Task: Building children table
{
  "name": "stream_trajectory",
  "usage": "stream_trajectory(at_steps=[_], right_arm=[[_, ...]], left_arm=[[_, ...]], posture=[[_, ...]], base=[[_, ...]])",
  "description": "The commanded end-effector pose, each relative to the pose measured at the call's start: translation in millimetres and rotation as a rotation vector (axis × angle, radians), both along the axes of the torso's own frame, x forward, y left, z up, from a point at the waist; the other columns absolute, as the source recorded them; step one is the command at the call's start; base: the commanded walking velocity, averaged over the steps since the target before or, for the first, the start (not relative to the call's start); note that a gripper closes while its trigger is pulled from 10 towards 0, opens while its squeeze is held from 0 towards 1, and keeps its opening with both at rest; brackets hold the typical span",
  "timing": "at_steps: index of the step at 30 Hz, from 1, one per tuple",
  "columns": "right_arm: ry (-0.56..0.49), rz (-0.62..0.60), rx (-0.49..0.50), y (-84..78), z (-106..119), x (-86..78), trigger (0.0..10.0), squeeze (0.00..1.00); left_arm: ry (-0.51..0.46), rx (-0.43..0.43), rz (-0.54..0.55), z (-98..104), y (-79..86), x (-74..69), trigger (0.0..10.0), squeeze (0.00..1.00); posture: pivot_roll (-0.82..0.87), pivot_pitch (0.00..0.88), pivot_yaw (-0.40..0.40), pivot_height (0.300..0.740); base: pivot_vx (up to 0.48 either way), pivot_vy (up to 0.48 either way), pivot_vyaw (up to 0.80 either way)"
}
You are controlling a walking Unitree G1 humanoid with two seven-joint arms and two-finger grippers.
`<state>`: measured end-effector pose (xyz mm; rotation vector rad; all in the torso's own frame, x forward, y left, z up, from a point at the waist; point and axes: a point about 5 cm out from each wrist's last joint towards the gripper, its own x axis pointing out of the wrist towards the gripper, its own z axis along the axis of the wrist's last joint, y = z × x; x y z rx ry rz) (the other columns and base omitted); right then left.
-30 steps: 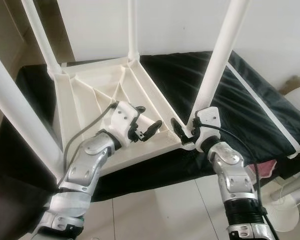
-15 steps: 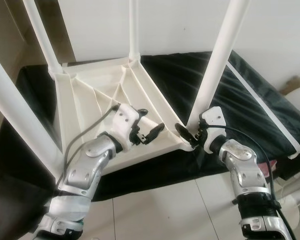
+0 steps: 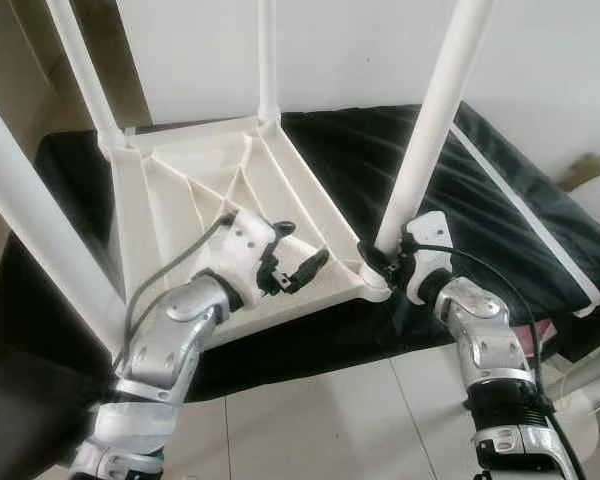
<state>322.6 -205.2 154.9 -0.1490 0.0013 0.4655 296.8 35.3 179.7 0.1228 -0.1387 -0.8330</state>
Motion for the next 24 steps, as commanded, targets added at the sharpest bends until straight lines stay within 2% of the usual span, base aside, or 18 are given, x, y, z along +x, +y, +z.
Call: stream_trajectory(at_steps=[1,2,6,10,12,13,15,16,17,21,24], right_arm=[[0.045,-0.066,-0.009,1.1,-14.2,-1.7,10.0,0.00],[0.045,-0.066,-0.009,1.1,-14.2,-1.7,10.0,0.00],[0.015,-0.207,0.046,6.8,-12.4,-4.3,10.0,0.00],[0.034,-0.285,0.140,12.5,-12.9,-6.6,10.0,0.00],[0.035,-0.394,0.205,21.0,-14.6,-10.2,10.0,0.00],[0.035,-0.394,0.205,21.0,-14.6,-10.2,10.0,0.00],[0.040,-0.508,0.242,26.3,-18.8,-12.7,10.0,0.00],[0.040,-0.508,0.242,26.3,-18.8,-12.7,10.0,0.00],[0.043,-0.592,0.266,31.1,-22.5,-14.1,10.0,0.00],[0.063,-0.684,0.304,42.9,-27.2,-17.6,10.0,0.00],[0.080,-0.675,0.305,54.2,-28.8,-19.3,10.0,0.00]], left_arm=[[0.004,-0.004,0.038,-0.6,0.4,0.7,10.0,0.00],[0.004,-0.004,0.038,-0.6,0.4,0.7,10.0,0.00],[-0.010,-0.002,0.061,3.8,2.8,7.2,10.0,0.00],[-0.012,-0.021,0.059,8.3,2.2,9.0,10.0,0.00],[-0.013,-0.019,0.069,9.0,5.0,10.6,10.0,0.00],[-0.013,-0.019,0.069,9.0,5.0,10.6,10.0,0.00],[-0.012,-0.018,0.073,8.2,6.2,10.3,10.0,0.00],[-0.012,-0.018,0.073,8.2,6.2,10.3,10.0,0.00],[-0.012,-0.014,0.072,6.1,5.2,9.2,10.0,0.00],[-0.017,-0.012,0.075,5.6,3.0,9.0,10.0,0.00],[-0.020,-0.027,0.085,9.1,4.2,10.6,10.0,0.00]], posture=[[-0.01,0.052,-0.047,0.740],[-0.01,0.052,-0.047,0.740],[-0.02,0.048,-0.044,0.740],[-0.02,0.056,-0.046,0.740],[-0.02,0.058,-0.048,0.740],[-0.02,0.058,-0.048,0.740],[-0.03,0.053,-0.049,0.740],[-0.03,0.053,-0.049,0.740],[-0.02,0.046,-0.058,0.740],[-0.01,0.037,-0.064,0.740],[-0.02,0.037,-0.071,0.740]], base=[[0.000,0.000,0.00],[0.000,0.000,0.00],[0.000,0.000,0.00],[0.000,0.000,0.00],[0.000,0.000,0.00],[0.000,0.000,0.00],[0.000,0.000,0.00],[0.000,0.000,0.00],[0.000,0.000,0.00],[0.000,0.000,0.00],[0.000,0.000,0.00]])
